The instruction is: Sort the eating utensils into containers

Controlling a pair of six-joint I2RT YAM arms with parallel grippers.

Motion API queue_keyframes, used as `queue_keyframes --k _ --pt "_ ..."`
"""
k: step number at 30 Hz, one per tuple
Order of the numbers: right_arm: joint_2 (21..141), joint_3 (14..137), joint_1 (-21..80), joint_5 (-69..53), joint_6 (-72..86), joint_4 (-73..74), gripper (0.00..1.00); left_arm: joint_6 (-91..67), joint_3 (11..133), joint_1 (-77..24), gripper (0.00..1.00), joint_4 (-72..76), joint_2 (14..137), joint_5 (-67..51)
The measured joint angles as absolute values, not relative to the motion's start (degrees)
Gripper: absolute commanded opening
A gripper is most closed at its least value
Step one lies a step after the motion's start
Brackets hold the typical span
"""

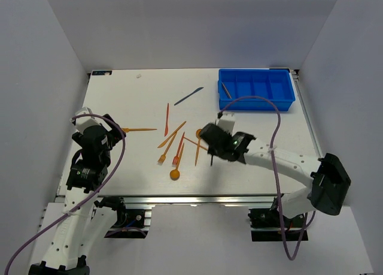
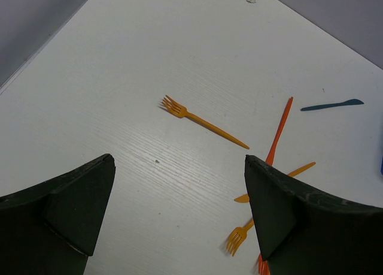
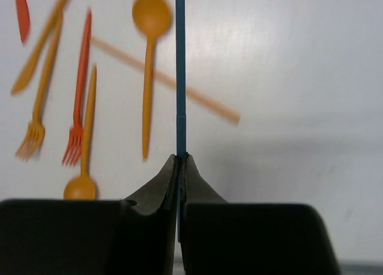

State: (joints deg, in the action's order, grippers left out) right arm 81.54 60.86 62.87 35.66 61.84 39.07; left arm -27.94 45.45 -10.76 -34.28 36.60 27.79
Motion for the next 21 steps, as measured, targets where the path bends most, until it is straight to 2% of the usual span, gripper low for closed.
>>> queue_keyframes --k 6,9,15,18,21 --pt "81.38 64.88 41.21 30.94 26.55 21.15 0.0 -27.94 45.45 -10.76 0.98 -34.28 36.56 27.79" --pt "88.31 76.84 32.03 24.08 14.31 17.39 0.0 -27.97 45.45 -10.79 0.98 -34.28 36.49 27.81" --pt "109.19 103.07 20.23 7.97 -1.06 13.43 0.0 -27.94 45.45 -10.81 0.98 -34.28 36.53 27.81" --pt "117.82 109.67 17.26 2.9 -5.15 13.06 0.0 -27.94 45.45 -10.87 0.98 -34.28 36.64 27.81" --pt "123.9 110.8 15.81 -1.23 -9.04 11.75 0.0 -27.94 45.45 -10.9 0.98 -34.26 36.93 27.81"
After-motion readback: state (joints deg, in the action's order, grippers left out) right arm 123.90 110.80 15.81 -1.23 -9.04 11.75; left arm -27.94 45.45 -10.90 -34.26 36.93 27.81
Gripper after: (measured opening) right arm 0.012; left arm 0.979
